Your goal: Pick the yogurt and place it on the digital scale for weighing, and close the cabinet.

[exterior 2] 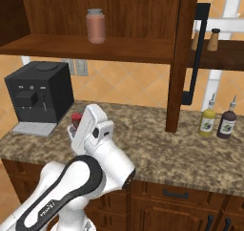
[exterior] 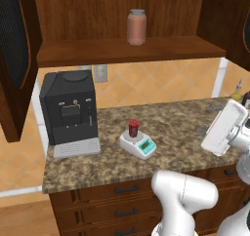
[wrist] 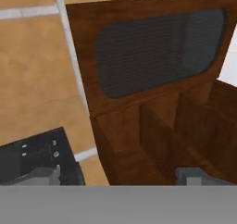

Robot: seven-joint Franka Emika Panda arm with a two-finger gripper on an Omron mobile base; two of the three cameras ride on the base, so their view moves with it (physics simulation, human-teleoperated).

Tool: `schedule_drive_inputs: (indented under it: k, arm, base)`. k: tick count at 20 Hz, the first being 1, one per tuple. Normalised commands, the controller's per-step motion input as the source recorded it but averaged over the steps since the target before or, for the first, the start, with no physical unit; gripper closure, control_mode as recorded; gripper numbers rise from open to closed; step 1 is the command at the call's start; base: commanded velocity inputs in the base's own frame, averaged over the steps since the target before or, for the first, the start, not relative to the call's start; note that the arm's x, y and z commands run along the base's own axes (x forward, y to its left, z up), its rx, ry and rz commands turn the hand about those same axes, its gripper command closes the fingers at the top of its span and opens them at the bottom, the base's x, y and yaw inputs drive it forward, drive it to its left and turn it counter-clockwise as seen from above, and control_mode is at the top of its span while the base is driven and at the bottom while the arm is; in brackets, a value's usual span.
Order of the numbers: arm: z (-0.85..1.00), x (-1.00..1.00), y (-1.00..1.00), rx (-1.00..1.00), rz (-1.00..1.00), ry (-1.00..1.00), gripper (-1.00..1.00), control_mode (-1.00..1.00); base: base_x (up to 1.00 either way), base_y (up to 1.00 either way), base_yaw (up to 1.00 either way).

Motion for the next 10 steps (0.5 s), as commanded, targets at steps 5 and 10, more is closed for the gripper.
schedule_drive_inputs:
  k: [5, 10]
  arm:
    - [0.49, -0.59, -0.43, 0.0, -0.4, -0.08, -1.0, -1.0]
    - [0.51, -0.81, -0.63, 0.04, -0.23, -0.08, -1.0, -1.0]
  base:
    - [0.0, 0.0, 0.0]
    - [0.0, 0.0, 0.0]
